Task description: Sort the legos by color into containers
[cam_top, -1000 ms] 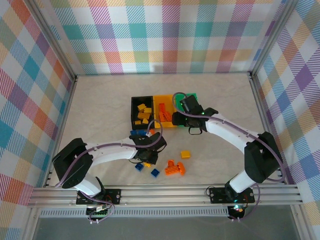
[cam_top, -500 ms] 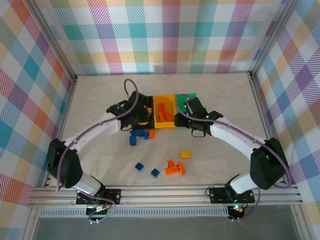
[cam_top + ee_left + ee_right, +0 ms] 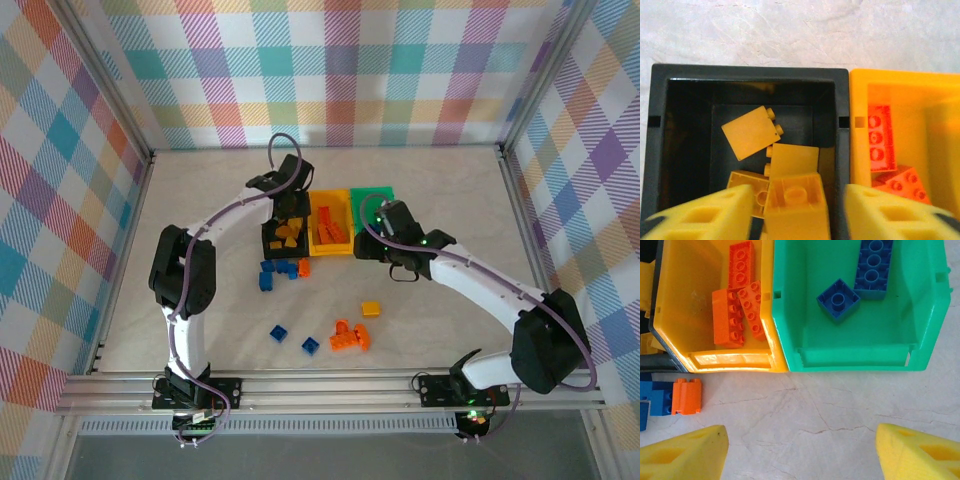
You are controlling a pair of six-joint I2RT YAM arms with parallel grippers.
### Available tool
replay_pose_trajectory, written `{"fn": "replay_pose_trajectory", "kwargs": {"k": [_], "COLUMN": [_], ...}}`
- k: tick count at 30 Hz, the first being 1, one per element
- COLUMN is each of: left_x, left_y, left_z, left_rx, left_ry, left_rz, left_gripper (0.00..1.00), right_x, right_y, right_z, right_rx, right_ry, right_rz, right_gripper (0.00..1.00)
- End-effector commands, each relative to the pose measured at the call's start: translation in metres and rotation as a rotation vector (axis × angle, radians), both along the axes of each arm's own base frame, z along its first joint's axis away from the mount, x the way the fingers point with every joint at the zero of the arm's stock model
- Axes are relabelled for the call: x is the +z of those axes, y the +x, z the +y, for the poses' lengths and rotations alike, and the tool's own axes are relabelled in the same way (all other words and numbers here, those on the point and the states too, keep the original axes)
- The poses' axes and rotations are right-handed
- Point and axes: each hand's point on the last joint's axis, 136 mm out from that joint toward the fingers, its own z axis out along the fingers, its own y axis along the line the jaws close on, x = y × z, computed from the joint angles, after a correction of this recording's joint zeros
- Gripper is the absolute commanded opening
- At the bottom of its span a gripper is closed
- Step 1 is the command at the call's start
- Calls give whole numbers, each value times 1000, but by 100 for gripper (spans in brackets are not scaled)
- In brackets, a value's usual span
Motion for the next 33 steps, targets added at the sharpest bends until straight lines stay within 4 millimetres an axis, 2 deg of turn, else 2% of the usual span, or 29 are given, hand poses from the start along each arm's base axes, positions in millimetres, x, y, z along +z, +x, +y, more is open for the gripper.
{"fn": "replay_pose_trajectory", "kwargs": {"k": [1,4,7,10,12,15,19,22,25,29,33], "left_x": [23,34,50,60,57,42,16,-8,-34,-59,-75], "left_y": [3,-2,-15,-43,-71,-117,-176,-218,-256,-290,-300], "left_z": [-1,-1,-1,-5,-6,0,17,30,33,29,22], "left_rx": [-8,-15,-23,-45,-68,-96,-105,-99,-124,-176,-182], "left_ry": [-17,-38,-82,-137,-154,-138,-118,-157,-176,-139,-163], "left_rz": [-31,-43,-61,-72,-48,11,95,180,281,367,408], "left_gripper": [63,72,81,86,88,90,91,92,92,90,89], "right_x": [6,8,8,7,6,3,-2,-7,-10,-11,-11], "right_y": [-3,-3,-3,-4,-4,-5,-6,-6,-7,-5,-6], "right_z": [-3,-4,-4,-5,-6,-6,-6,-6,-6,-6,-7], "right_rx": [-14,-13,-12,-14,-16,-16,-16,-17,-17,-21,-23], "right_ry": [24,26,25,25,25,24,31,31,32,34,36], "right_rz": [-6,-6,-8,-9,-8,-4,1,10,14,15,15], "right_gripper": [78,79,80,80,80,81,81,81,81,81,82]}}
